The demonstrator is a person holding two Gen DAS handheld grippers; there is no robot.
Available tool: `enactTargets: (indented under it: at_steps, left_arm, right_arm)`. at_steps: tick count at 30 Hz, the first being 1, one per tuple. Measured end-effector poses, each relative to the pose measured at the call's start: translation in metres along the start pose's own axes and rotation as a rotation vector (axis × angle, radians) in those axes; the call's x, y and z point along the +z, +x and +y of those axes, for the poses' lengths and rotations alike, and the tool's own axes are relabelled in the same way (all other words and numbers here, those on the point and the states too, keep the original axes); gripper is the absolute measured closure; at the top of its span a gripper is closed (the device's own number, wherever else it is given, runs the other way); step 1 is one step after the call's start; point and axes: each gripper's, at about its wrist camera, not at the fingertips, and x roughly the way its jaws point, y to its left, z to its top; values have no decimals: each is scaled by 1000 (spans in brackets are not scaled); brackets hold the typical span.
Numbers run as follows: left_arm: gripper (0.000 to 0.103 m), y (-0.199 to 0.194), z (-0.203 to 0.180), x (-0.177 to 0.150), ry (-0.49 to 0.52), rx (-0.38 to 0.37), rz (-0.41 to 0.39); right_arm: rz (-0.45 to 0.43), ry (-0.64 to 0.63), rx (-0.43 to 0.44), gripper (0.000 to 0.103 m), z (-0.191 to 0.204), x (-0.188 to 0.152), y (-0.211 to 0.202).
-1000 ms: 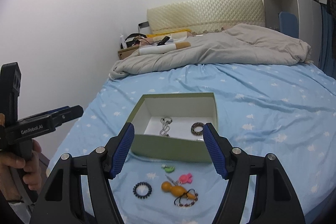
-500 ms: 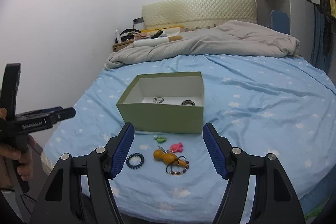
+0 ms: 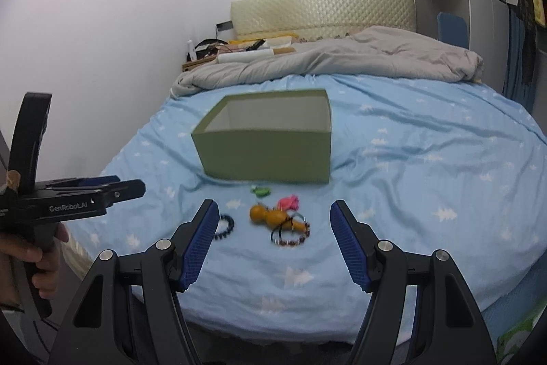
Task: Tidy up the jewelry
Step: 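Withdraw both tools from the box and return to the remaining jewelry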
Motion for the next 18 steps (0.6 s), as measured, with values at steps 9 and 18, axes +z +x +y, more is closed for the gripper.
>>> enactTargets:
  at_steps: [9, 18]
  left_arm:
    - [36, 32, 7, -25, -64, -14, 45]
    - [50, 83, 19, -31, -117, -57, 74]
  right_arm:
    - [87, 34, 5, 36, -9, -39, 27]
    - [151, 33, -2, 40, -22, -48, 77]
